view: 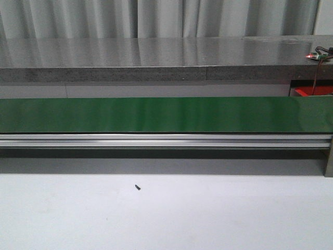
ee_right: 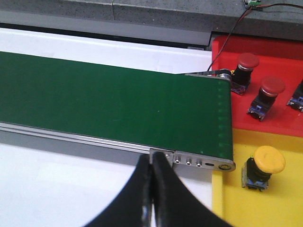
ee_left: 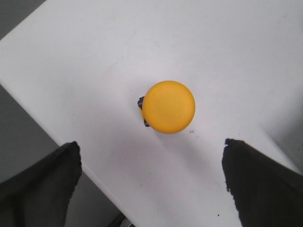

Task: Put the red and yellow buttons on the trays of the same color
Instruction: 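Lower the left gripper over a yellow button on the table and grasp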

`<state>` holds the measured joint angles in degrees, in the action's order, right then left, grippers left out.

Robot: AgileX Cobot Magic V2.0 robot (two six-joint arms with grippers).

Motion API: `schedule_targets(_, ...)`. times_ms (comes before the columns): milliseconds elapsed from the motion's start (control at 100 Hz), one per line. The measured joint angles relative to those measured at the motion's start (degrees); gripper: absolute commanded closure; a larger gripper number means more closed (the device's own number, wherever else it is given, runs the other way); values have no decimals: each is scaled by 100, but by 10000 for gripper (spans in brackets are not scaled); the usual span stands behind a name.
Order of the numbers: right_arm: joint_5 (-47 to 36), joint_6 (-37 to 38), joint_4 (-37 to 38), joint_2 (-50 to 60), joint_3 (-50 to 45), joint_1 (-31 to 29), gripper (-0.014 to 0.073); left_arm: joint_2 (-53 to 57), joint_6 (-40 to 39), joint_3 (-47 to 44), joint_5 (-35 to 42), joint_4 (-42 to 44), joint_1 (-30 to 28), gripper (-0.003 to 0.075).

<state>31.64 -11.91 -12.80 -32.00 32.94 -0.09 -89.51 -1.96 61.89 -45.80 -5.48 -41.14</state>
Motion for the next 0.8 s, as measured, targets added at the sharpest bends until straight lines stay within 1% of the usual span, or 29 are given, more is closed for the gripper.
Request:
schedule_targets(210,0,0,0,0,0,0,660,-478,-4,23,63,-86,0,134)
schedule_targets(660,0,0,0,0,0,0,660,-1111,-4,23,639,-110,0,139)
schedule_targets(720,0,0,0,0,0,0,660,-1111,-4,23,744,-110,0,178)
schedule_targets(740,0,0,0,0,0,0,660,-1111,-4,23,769,-110,0,213)
schedule_targets(770,0,0,0,0,0,0,660,-1111,-4,23,797,-110,0,242)
schedule_targets(800,0,0,0,0,0,0,660,-1111,-4,23,809,-110,0,295)
